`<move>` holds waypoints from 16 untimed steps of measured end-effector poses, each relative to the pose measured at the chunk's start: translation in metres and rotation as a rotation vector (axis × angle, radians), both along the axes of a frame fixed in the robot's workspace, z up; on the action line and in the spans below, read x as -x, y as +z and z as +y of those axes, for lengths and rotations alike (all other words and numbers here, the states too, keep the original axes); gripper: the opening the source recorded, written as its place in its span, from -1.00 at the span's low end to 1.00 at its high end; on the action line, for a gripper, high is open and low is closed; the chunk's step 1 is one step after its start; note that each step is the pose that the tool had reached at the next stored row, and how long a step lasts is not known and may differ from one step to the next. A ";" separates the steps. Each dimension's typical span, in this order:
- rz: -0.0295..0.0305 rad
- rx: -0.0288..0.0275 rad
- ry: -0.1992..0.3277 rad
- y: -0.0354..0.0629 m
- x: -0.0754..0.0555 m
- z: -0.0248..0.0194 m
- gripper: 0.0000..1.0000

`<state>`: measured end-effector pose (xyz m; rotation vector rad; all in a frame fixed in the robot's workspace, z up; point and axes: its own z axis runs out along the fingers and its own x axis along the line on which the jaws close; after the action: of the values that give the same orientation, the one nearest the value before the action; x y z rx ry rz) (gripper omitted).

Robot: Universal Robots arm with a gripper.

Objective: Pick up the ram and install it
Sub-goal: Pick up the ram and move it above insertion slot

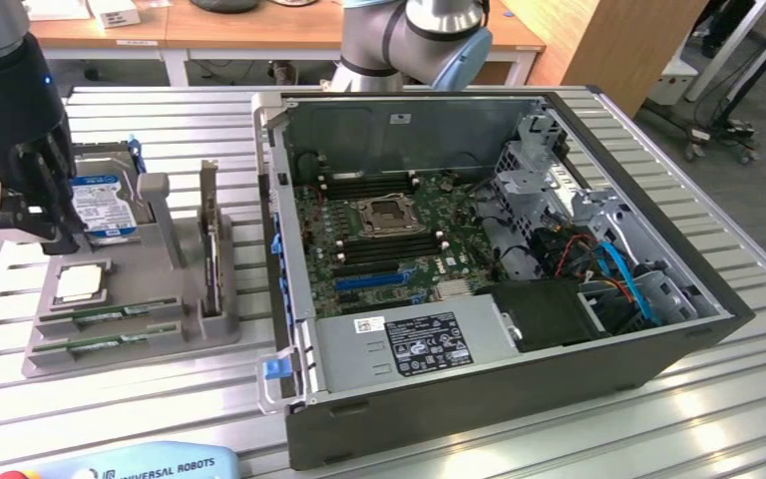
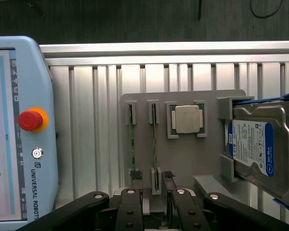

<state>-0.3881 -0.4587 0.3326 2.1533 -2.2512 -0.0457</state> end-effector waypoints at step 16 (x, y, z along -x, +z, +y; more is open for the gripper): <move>-0.0001 -0.0001 0.000 -0.0157 0.000 -0.0023 -0.41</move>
<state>-0.3881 -0.4610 0.3168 2.1534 -2.2514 -0.0457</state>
